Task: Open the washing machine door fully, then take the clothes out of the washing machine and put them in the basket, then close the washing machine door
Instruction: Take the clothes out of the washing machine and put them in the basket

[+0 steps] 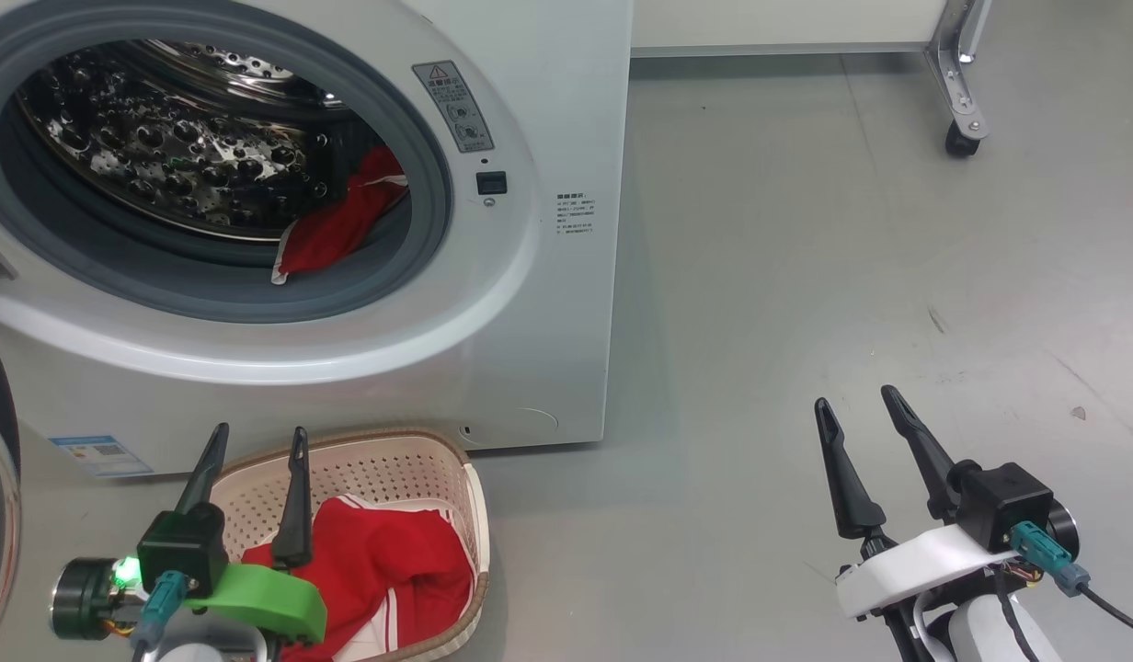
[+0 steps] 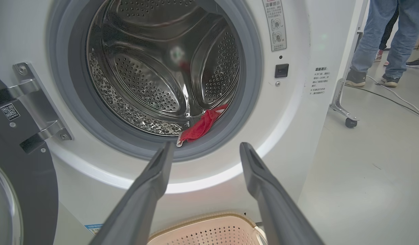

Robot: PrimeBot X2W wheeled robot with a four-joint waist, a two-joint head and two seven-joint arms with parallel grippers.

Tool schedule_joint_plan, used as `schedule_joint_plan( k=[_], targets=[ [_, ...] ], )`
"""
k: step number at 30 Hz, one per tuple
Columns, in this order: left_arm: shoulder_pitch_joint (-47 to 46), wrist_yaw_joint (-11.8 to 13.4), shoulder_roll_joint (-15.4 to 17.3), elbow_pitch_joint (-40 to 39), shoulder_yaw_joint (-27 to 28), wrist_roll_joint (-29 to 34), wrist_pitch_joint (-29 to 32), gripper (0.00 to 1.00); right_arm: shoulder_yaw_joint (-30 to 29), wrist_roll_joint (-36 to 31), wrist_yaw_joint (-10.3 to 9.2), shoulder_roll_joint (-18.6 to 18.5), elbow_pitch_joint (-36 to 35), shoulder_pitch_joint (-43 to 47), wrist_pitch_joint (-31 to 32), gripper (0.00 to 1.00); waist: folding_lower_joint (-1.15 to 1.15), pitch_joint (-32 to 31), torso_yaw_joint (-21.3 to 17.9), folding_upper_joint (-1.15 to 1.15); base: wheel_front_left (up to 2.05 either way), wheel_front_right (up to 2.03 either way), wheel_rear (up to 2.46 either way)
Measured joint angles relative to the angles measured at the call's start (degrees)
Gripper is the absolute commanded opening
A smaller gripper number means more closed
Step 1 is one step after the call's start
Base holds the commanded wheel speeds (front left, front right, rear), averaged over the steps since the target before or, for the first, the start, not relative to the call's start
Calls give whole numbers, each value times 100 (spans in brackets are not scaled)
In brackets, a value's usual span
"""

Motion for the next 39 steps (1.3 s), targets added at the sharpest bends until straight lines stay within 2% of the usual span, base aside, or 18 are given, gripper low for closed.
schedule_joint_plan(
  k=[22,33,39],
  targets=[
    [1,48,-4,-81,1,-24,0,100,12,0,0,0,-65,-1,0,100,0,145,-12,0,0,0,0],
    [-58,48,-1,-259,43,-25,0,100,104,-45,0,0,-218,-15,0,100,0,587,-44,0,0,0,0],
    [-458,47,77,-297,182,-77,0,100,221,-147,1,1,-248,-70,0,100,0,992,-78,0,0,0,0]
  ],
)
